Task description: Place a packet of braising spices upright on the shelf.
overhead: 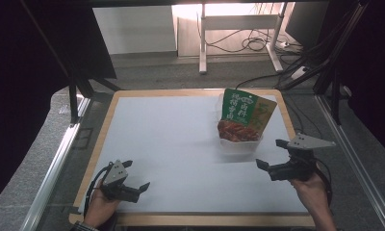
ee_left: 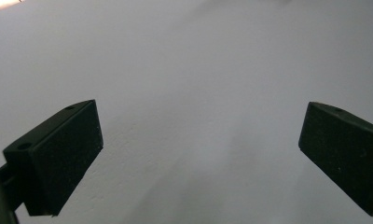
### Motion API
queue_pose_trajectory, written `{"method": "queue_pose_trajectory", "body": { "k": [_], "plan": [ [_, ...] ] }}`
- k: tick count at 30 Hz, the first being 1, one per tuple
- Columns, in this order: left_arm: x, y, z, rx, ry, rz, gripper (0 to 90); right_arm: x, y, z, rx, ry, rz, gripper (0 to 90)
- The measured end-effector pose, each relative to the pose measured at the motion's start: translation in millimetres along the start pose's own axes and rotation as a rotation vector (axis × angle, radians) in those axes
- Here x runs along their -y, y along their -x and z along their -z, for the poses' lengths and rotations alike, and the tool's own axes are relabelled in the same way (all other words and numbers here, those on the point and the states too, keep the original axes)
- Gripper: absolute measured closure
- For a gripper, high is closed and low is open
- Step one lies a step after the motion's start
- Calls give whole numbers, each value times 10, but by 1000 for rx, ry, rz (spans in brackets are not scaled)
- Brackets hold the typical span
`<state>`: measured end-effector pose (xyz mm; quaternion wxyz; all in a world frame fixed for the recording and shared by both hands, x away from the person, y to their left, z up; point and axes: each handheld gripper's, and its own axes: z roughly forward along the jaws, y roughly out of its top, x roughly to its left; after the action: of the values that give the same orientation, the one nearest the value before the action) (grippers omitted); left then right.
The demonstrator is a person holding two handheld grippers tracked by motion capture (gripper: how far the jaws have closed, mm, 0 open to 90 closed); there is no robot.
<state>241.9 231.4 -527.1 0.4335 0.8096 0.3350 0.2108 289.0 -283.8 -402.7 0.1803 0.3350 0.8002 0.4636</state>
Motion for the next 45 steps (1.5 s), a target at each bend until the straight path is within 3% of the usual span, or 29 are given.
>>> {"method": "queue_pose_trajectory", "body": {
  "k": [13,32,45],
  "plan": [
    [2,1,3,1,1,0,0,203,-44,-90,-24,3,4,0],
    [3,2,2,2,-1,-2,0,480,-156,-405,-49,-19,50,0],
    [7,2,-3,6,-10,-2,0,635,-171,-584,-65,-80,70,0]
  ]
}}
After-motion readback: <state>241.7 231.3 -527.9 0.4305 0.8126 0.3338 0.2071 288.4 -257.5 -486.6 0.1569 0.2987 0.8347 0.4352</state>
